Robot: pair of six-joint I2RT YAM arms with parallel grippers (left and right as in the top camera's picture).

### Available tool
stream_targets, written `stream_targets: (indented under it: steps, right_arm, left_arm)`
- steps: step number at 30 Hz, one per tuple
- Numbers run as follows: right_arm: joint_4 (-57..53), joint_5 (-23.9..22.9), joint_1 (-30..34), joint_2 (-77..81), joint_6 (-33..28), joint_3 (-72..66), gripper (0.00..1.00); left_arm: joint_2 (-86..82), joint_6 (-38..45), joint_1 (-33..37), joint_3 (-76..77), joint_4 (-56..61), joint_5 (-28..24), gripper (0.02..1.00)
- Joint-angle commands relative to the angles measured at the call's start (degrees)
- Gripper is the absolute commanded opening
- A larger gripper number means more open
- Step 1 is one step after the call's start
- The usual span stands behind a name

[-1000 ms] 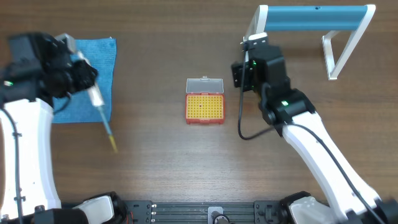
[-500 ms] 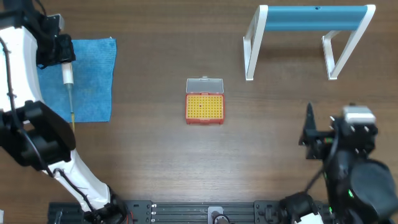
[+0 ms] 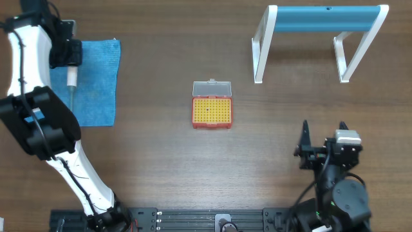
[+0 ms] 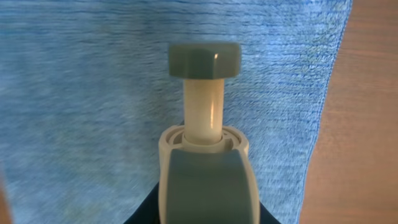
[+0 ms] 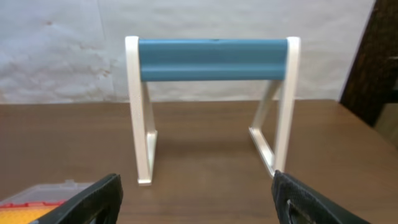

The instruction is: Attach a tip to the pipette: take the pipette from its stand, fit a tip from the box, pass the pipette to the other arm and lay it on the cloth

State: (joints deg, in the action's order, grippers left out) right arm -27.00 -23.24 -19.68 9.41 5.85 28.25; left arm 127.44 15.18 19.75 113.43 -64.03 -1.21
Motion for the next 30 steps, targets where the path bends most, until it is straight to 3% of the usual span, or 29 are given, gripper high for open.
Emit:
stream_targets:
  steps: [1,6,8,11,18,28,29,30]
  right_arm:
    - [9.86,0.09,-0.13,-0.68,5.05,-8.68,0.796]
    - [20.35,0.22,-0.13,-0.68,5.14,-15.41,0.796]
    - [24.81,3.04,-0.13,-0.68,5.14,-19.23,0.796]
    - [29.46,3.41,-0.13,-0.68,9.01,-23.87,0.798]
    - [29.88,7.48,-0.13,-0.66,10.43,-27.3,0.798]
    - [29.92,7.43,-0.13,-0.68,10.4,-27.3,0.798]
    - [29.92,7.43,-0.13,-0.66,10.4,-27.3,0.798]
    - [29.92,7.43,-0.13,-0.68,10.4,-27.3,0.798]
  left_arm:
    - [4.85,0.57,-2.6,3.87,0.7,0.81,0.082]
    - [6.84,0.52,-2.58,4.24,3.87,0.5,0.104]
    - [8.28,0.28,-2.58,4.24,4.33,0.31,0.11]
    - [9.79,0.26,-2.58,4.24,4.5,0.33,0.121]
    - [11.58,0.07,-2.58,4.24,4.46,0.33,0.152]
    - [11.85,0.11,-2.58,4.22,5.14,-0.07,0.196]
    - [11.85,0.13,-2.58,4.22,4.81,-0.07,0.257]
    - [11.85,0.13,-2.58,4.22,4.68,-0.07,0.38]
